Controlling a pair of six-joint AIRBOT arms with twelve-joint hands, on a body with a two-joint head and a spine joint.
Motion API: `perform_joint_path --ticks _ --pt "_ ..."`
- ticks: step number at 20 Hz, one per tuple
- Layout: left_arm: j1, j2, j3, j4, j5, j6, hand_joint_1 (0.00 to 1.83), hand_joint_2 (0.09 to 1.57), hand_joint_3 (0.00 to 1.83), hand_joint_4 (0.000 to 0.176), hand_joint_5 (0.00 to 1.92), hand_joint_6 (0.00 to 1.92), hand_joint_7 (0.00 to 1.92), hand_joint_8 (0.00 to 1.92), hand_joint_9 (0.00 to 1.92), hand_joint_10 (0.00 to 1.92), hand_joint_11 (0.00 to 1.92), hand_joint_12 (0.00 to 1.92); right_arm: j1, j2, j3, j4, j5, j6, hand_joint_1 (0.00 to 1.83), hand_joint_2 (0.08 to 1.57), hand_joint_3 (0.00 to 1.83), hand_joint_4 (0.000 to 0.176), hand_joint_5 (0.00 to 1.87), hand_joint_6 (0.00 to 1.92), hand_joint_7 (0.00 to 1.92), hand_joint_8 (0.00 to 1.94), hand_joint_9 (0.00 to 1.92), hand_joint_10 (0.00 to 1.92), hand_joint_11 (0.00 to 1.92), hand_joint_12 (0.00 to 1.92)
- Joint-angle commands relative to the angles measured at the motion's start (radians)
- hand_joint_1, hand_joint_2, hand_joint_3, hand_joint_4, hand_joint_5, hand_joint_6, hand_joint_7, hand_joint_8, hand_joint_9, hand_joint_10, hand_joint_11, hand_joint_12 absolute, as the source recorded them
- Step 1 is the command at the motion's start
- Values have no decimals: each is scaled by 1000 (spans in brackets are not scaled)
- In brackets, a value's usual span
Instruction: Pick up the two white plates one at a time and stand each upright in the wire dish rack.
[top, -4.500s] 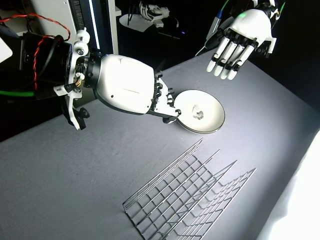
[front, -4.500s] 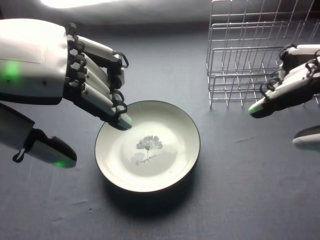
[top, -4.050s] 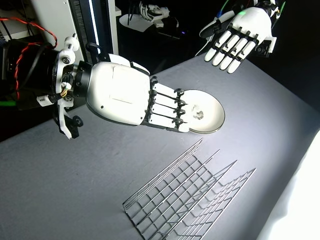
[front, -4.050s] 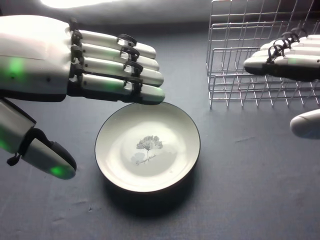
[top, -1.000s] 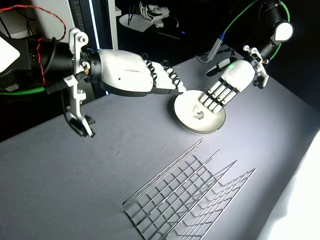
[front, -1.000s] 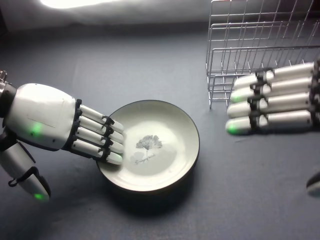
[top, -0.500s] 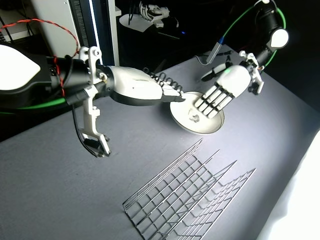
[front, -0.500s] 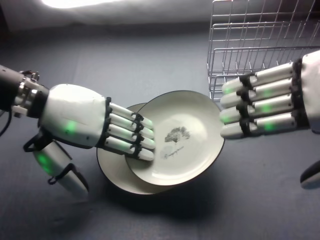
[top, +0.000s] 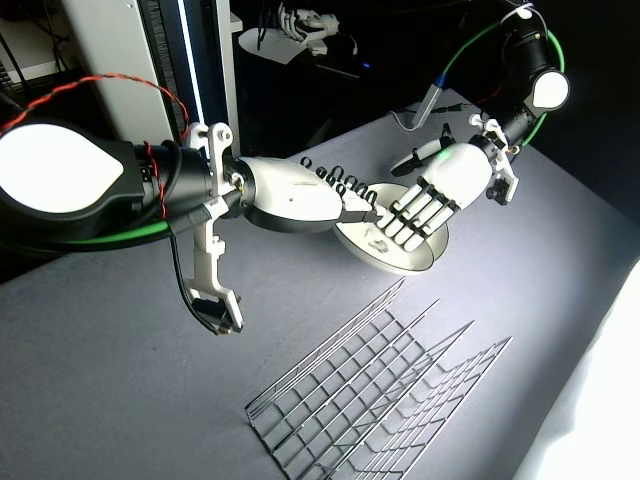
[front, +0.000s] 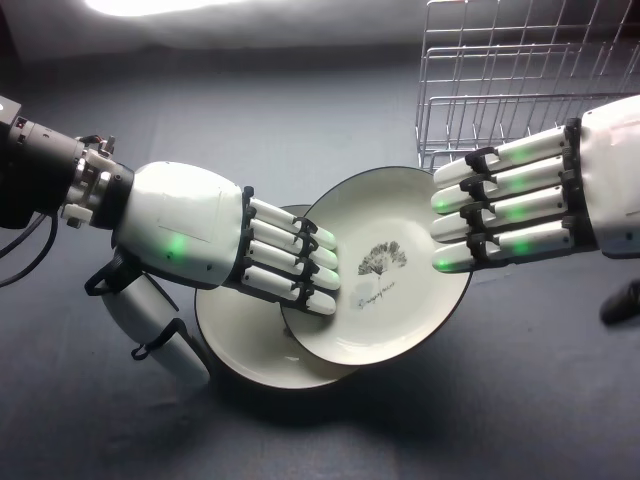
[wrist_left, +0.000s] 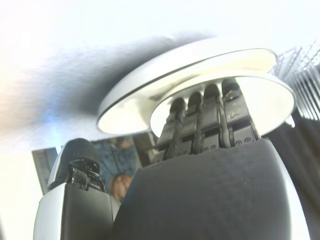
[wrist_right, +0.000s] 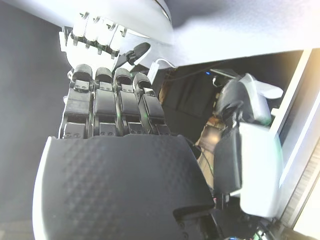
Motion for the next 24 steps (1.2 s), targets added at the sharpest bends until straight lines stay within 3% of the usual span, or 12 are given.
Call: perform_joint_path --ticks 1,2,5,11,15,24 --pt "3 -7 2 0 35 -9 0 1134 1 0 0 0 0 0 0 0 0 0 9 0 0 66 49 4 1159 943 25 0 54 23 0 0 0 0 0 360" --pt "3 -7 2 0 35 -9 0 1136 2 0 0 0 0 0 0 0 0 0 6 -1 0 66 49 4 1250 947 18 0 73 18 9 2 11 3 0 494" --pt "3 -7 4 0 35 -9 0 1140 3 0 0 0 0 0 0 0 0 0 -10 -10 0 66 31 5 1343 961 9 0 26 1 0 0 16 3 0 617" --pt "3 -7 11 0 34 -9 0 1148 5 0 0 0 0 0 0 0 0 0 -20 -68 3 67 -32 8 1202 963 1 0 22 5 6 1 21 6 0 674" --pt "3 -4 12 -1 31 -9 0 1152 5 0 0 0 0 0 0 0 0 0 -40 -127 20 67 -80 8 1172 973 6 0 100 11 91 7 102 18 0 874" --pt "5 -12 42 -7 17 -7 0 1145 1 0 0 0 0 0 0 0 0 0 -33 -260 130 67 -123 8 1451 1016 3 0 303 16 317 9 334 37 0 1272"
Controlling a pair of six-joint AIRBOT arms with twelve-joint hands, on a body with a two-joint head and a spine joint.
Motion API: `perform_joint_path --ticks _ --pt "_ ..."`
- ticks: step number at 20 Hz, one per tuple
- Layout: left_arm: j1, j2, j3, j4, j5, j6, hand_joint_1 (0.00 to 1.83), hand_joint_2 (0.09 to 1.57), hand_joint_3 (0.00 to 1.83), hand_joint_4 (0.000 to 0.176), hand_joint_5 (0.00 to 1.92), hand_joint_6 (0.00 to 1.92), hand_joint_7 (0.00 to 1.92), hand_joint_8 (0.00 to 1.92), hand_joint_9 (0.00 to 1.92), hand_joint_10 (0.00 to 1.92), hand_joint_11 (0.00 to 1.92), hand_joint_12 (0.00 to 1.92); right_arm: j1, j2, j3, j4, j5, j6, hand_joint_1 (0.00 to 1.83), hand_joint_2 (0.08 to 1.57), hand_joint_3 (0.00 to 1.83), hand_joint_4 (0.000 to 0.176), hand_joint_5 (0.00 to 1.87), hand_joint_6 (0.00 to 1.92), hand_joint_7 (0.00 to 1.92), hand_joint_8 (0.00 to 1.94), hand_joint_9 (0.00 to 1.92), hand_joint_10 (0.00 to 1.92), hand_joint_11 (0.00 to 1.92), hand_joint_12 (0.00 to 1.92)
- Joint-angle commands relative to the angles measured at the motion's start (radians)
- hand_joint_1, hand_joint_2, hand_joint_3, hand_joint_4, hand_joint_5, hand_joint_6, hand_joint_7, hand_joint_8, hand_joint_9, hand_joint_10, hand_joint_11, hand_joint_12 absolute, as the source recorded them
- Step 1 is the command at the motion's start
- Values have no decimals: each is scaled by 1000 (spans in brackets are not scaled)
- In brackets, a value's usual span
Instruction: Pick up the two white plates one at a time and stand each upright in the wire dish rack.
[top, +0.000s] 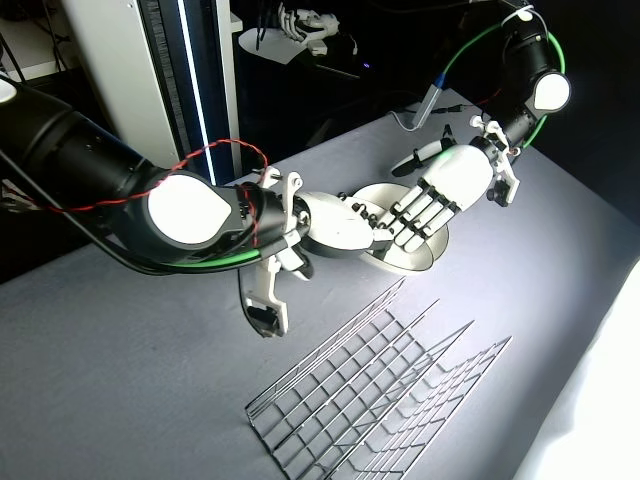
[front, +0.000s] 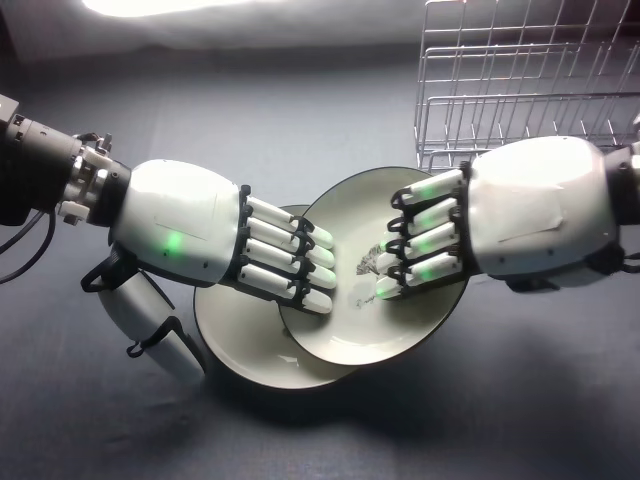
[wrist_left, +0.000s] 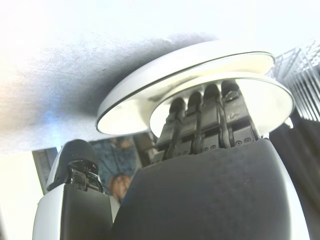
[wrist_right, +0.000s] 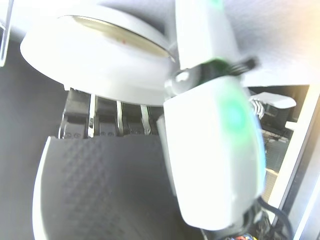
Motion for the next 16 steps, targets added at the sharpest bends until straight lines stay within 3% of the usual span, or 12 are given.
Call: perform_joint_path --ticks 1,6,12,16 --pt "7 -3 14 -7 37 -7 0 1145 1 0 0 0 0 0 0 0 0 0 12 -2 3 48 31 1 1451 1016 3 0 303 16 317 9 334 37 0 1272" --pt "10 -8 29 -12 32 -5 0 1146 1 0 0 0 0 0 0 0 0 0 24 -46 14 74 -10 1 1473 1024 1 0 409 12 434 5 475 36 111 1260" --pt "10 -9 33 -14 31 -5 0 1145 1 0 0 0 0 0 0 0 0 0 21 -66 15 77 -45 0 1370 1050 6 0 551 24 575 13 623 48 220 1211" --pt "12 -11 39 -16 31 -3 0 1142 0 0 0 0 0 0 0 0 0 0 16 -73 15 77 -56 -3 1349 1016 0 0 781 42 795 25 783 53 394 1127"
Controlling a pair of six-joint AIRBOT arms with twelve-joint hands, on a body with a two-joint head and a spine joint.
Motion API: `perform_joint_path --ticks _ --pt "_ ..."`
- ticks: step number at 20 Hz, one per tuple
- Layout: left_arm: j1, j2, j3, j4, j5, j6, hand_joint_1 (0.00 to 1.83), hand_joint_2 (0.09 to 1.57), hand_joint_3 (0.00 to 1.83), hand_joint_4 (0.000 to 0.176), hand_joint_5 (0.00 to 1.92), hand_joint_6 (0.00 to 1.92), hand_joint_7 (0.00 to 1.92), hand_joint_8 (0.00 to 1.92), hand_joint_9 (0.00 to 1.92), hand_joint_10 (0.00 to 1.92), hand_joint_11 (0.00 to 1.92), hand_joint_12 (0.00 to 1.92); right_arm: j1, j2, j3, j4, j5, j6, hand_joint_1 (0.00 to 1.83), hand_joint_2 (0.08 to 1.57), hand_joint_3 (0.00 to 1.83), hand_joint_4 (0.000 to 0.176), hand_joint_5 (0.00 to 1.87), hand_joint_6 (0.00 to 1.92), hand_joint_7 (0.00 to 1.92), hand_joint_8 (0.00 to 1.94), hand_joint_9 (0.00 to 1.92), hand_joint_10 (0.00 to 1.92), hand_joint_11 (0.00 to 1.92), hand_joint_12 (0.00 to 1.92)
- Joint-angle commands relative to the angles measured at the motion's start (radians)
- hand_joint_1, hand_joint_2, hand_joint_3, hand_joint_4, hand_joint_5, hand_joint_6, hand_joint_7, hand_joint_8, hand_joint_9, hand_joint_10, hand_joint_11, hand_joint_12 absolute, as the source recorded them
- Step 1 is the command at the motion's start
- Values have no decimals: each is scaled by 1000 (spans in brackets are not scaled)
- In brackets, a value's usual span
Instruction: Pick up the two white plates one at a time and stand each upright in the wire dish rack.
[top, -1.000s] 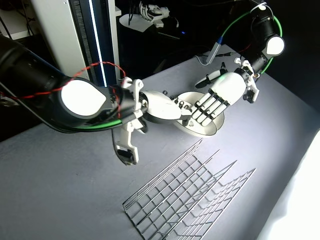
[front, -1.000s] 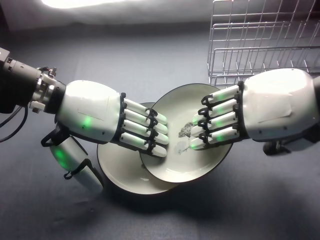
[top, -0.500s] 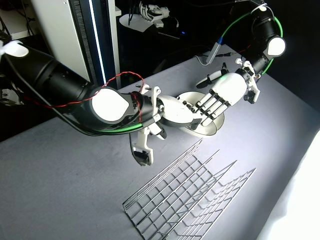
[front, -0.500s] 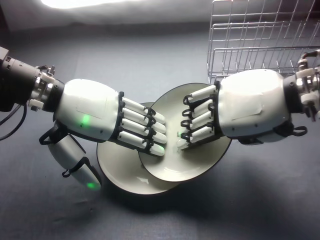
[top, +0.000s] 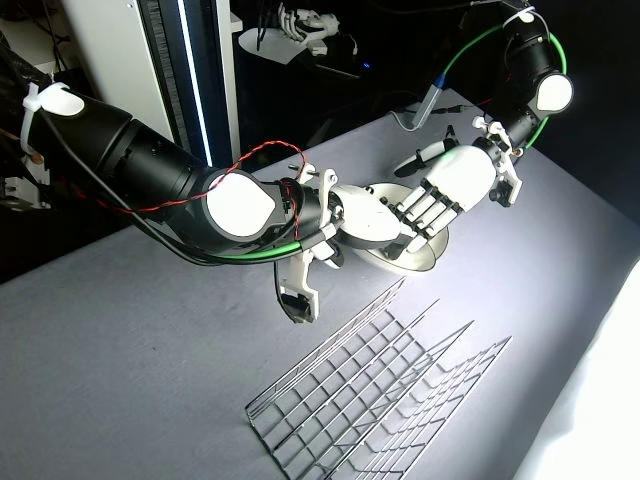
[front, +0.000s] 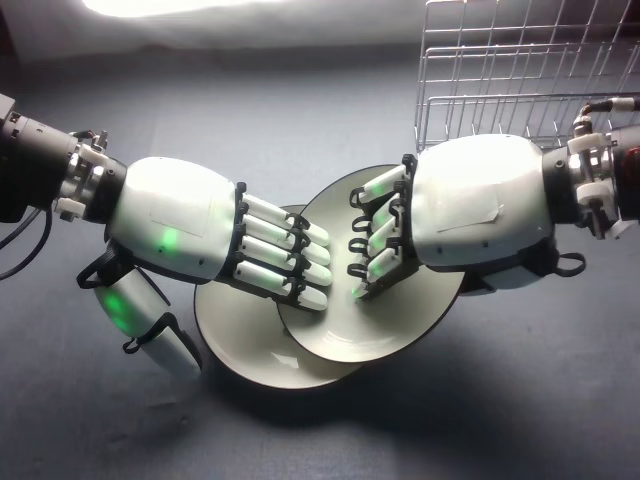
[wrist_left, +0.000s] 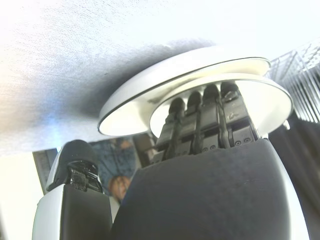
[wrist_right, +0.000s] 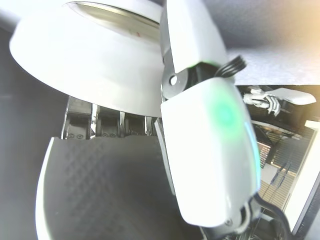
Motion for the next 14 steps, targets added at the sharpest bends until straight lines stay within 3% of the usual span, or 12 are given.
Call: perform_joint_path --ticks 1,2,3,4,5,7,14 --pt "11 0 8 -10 48 -8 0 1147 2 0 0 0 0 0 0 0 0 0 -4 3 2 23 14 -3 1355 992 0 0 867 44 899 31 881 66 499 1084" --pt "12 0 10 -12 48 -8 0 1148 2 0 0 0 0 0 0 0 0 0 -4 2 2 23 14 -4 1357 990 0 0 922 34 972 25 944 62 568 1052" --pt "13 0 11 -12 48 -8 0 1151 4 0 0 0 0 0 0 0 0 0 -4 2 2 23 14 -4 1279 1037 3 0 1008 727 1191 421 1085 40 701 993" --pt "14 0 12 -13 47 -8 0 1153 4 0 0 0 0 0 0 0 0 0 -4 2 2 23 13 -4 1373 1040 3 0 1000 861 1237 442 1075 761 815 953" --pt "16 0 13 -14 47 -8 0 1153 4 0 0 0 0 0 0 0 0 0 -5 2 2 24 13 -4 1393 1039 0 0 1011 882 1234 465 1092 877 869 932" --pt "19 2 12 -24 47 -8 0 1152 3 0 0 0 0 0 0 0 0 0 -4 2 2 24 13 -4 1407 1006 0 0 1093 723 1315 355 1197 762 1008 875" --pt "18 32 7 -70 41 -29 0 1153 2 0 0 0 0 0 0 0 0 0 26 13 1 58 70 -5 1405 1006 0 0 1106 742 1323 317 1186 767 966 888"
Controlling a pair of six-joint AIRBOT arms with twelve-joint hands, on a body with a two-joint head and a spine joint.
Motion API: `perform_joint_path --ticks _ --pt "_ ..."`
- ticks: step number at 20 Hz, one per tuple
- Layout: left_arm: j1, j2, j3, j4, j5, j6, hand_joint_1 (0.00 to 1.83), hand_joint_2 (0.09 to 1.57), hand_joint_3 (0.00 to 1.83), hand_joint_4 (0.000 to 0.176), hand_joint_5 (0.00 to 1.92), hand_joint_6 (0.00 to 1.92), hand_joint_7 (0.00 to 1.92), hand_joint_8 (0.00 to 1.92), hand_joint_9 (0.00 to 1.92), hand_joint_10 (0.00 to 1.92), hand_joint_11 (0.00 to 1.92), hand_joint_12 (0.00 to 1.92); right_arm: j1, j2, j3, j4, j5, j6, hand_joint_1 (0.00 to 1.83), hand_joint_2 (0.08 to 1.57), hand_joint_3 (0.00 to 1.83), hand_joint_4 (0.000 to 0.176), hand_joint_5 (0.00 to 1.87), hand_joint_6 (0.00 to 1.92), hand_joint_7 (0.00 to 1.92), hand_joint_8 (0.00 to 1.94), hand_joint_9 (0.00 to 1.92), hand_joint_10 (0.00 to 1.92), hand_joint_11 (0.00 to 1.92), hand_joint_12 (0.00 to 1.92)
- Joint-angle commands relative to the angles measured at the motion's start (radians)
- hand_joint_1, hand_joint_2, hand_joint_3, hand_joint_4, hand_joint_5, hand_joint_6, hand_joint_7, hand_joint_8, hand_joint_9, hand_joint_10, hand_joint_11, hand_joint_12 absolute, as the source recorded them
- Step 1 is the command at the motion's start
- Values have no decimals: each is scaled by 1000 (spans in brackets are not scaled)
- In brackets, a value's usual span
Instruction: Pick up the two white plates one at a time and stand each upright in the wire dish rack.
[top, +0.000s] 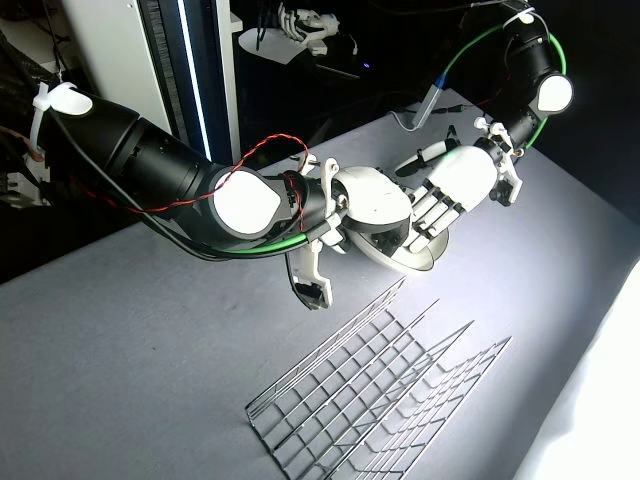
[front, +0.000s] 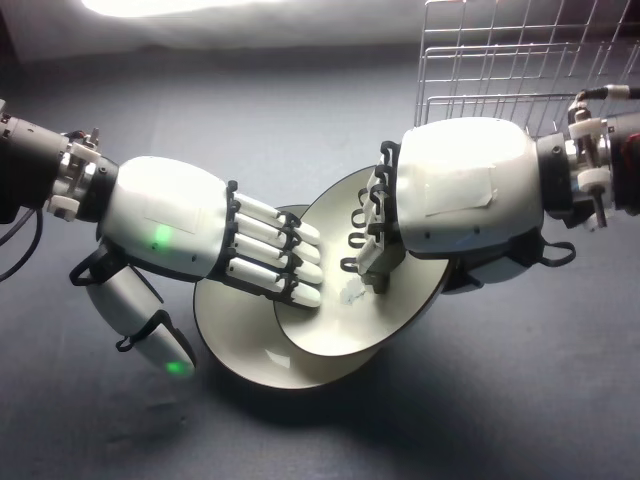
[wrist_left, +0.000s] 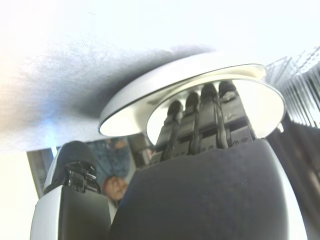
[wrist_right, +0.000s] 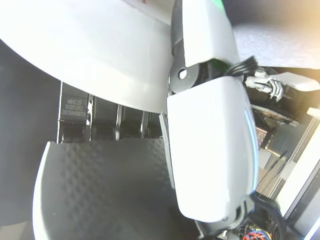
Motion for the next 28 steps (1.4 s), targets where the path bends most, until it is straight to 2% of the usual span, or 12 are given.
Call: perform_joint_path --ticks 1,4,7,12,13,18,20,21,25,28 --pt "1 25 4 -38 21 -14 0 1157 4 0 0 0 0 0 0 0 0 0 9 17 -2 30 27 3 1405 1006 0 0 1110 729 1322 324 1186 770 966 891" --pt "-19 54 -4 -70 15 -27 0 1163 6 0 0 0 0 0 0 0 0 0 30 39 -20 68 38 3 1405 1011 0 0 1096 736 1309 376 1162 807 930 955" --pt "-53 86 -11 -91 7 -42 0 1161 4 0 0 0 0 0 0 0 0 0 49 70 -60 110 46 3 1407 1000 0 0 1115 716 1355 285 1195 741 953 929" --pt "-124 152 -21 -93 5 -104 0 1154 0 0 0 0 0 0 0 0 0 0 106 104 -101 140 53 3 1405 1004 0 0 1113 755 1333 290 1191 749 959 929" --pt "-149 196 -45 -95 5 -122 0 1156 1 0 0 0 0 0 0 0 0 0 126 111 -111 162 53 3 1405 1005 0 0 1104 770 1336 286 1188 748 949 926" --pt "-179 278 -113 -94 25 -160 0 1155 0 0 0 0 0 0 0 0 0 0 143 133 -144 225 53 4 1402 1017 0 0 1065 806 1315 376 1149 782 983 880" --pt "-198 310 -133 -84 38 -180 0 1154 0 0 0 0 0 0 0 0 0 0 150 145 -162 257 53 4 1401 1017 0 0 1060 796 1304 369 1158 801 983 868" --pt "-204 318 -134 -83 40 -189 0 1156 1 0 0 0 0 0 0 0 0 0 153 148 -168 271 53 4 1404 1006 0 0 1110 729 1340 276 1181 778 984 876" --pt "-243 349 -131 -71 51 -234 0 1153 0 0 0 0 0 0 0 0 0 0 170 160 -187 325 53 6 1401 1019 3 0 1088 747 1252 473 1140 839 936 950" --pt "-266 379 -133 -51 61 -241 0 1169 6 0 0 0 0 0 0 0 0 0 175 173 -206 380 50 7 1401 1018 0 0 1101 737 1268 447 1133 841 951 938"
